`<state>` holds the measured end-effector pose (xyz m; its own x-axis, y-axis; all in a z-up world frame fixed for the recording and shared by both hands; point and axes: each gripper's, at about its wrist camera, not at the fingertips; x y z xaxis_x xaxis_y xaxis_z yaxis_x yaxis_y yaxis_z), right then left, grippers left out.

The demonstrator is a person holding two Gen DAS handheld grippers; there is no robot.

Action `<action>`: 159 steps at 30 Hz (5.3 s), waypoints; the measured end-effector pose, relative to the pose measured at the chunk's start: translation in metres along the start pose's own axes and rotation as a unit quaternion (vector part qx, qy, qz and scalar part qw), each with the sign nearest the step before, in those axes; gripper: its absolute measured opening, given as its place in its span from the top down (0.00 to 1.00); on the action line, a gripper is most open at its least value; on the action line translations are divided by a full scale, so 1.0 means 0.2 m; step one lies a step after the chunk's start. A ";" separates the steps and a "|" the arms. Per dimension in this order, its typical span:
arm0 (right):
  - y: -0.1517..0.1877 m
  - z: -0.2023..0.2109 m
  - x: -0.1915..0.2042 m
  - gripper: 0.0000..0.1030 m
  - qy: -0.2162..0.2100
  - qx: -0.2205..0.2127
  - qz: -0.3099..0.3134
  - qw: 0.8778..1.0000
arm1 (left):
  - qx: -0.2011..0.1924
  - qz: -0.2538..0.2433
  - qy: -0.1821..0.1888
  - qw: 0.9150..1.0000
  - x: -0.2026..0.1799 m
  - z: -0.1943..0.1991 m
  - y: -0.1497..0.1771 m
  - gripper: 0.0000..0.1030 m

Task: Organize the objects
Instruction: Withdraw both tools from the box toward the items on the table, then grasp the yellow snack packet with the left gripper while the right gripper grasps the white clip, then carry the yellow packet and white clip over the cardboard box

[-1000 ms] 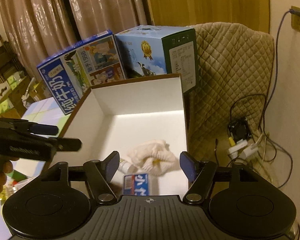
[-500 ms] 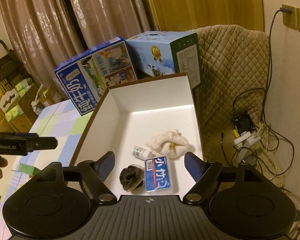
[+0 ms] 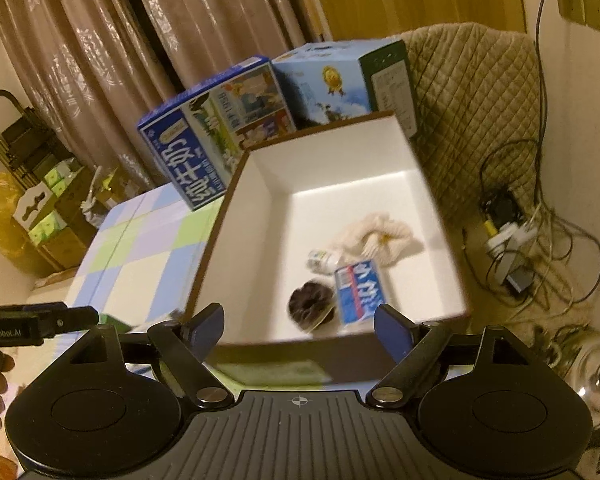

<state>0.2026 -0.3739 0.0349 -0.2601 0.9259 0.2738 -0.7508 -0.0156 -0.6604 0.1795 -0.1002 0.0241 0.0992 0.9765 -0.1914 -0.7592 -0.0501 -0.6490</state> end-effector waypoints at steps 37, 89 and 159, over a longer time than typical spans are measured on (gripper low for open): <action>0.51 -0.28 0.83 0.17 -0.027 0.092 0.082 0.992 | 0.009 0.077 -0.076 0.994 0.85 0.45 0.53 0.09; 0.52 -0.52 0.76 0.17 0.077 0.146 0.019 0.986 | 0.120 -0.126 0.032 0.984 1.27 -0.29 0.49 0.35; 0.48 -0.66 1.32 0.63 -0.080 0.063 0.171 0.980 | 0.026 0.034 -0.065 0.997 1.20 0.20 0.42 0.48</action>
<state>0.1423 -0.0813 -0.0482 -0.5940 0.7874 0.1647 -0.6693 -0.3702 -0.6442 0.1150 0.1386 -0.0473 -0.0342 0.9903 -0.1348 -0.7945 -0.1088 -0.5975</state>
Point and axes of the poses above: each gripper's, at about its wrist camera, not at the fingertips, and z roughly against the way its jaws point, x to its left, y to its underside, and after that the axes turned 5 degrees about y, right-handed
